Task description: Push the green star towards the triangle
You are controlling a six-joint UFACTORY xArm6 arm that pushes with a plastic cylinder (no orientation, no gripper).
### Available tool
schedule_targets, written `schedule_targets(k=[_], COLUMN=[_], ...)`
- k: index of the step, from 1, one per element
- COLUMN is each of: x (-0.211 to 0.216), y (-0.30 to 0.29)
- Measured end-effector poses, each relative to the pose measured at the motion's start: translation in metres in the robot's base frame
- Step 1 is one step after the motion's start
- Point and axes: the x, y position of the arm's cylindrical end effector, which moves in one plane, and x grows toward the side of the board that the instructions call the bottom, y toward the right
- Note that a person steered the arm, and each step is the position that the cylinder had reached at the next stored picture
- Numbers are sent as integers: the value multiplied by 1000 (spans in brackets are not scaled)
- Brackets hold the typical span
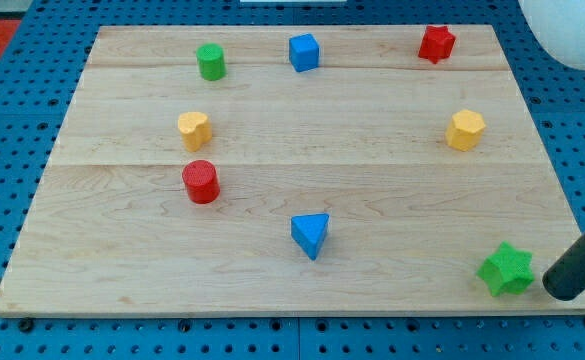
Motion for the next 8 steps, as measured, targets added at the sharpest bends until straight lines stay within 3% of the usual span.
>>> schedule_targets(k=[6,8], x=[-4,12], y=[-36,-36])
